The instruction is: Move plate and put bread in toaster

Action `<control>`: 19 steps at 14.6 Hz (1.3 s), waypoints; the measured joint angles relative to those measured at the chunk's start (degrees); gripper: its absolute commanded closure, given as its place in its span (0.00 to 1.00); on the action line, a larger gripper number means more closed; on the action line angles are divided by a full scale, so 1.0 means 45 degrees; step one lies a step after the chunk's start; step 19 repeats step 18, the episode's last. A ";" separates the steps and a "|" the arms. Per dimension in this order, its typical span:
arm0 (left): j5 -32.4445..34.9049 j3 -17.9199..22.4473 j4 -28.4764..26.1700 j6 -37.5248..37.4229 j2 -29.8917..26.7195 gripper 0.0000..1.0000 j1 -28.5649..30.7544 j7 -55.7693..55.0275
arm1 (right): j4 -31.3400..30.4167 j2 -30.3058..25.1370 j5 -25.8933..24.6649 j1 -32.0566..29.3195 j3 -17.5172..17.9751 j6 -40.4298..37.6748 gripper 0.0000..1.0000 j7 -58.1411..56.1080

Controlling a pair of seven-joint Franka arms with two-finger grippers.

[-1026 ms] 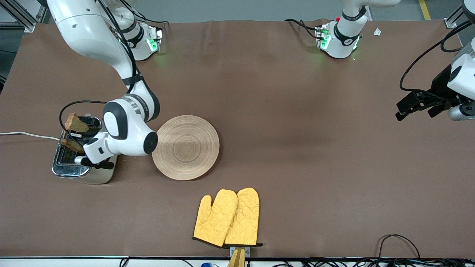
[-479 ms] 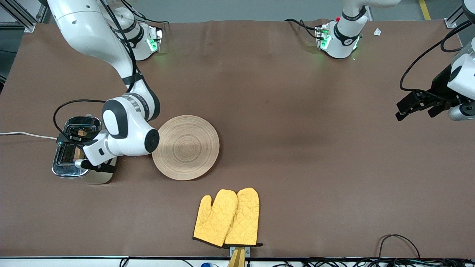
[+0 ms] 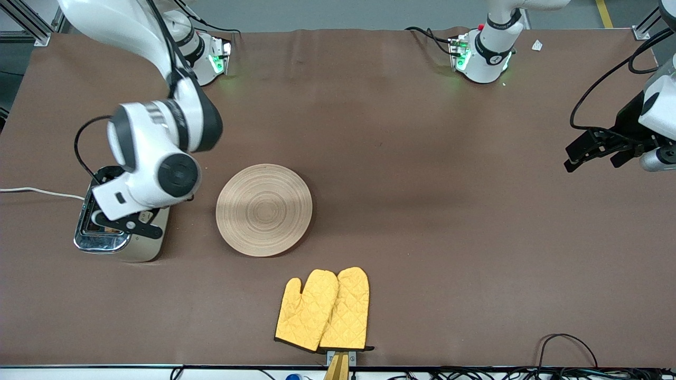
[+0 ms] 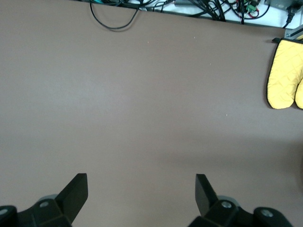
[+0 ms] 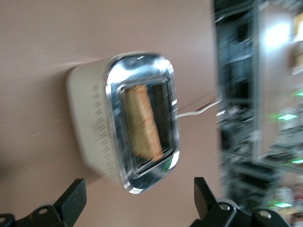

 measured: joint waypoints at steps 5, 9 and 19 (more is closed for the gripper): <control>0.0121 -0.0038 0.0949 -0.0897 0.0379 0.00 -0.0051 0.0066 | -0.0326 -0.2371 0.4958 -0.2270 -0.0060 0.1820 0.00 -0.1573; 0.0125 -0.0157 0.1001 -0.0918 0.0486 0.00 -0.0068 0.0143 | -0.1965 -0.4074 0.5753 -0.3353 -0.0078 0.3040 0.00 -0.5023; 0.0355 -0.0156 0.1074 -0.0928 0.0525 0.00 -0.0054 0.0571 | -0.3109 -0.5317 0.6384 -0.4401 -0.0073 0.3481 0.00 -0.9111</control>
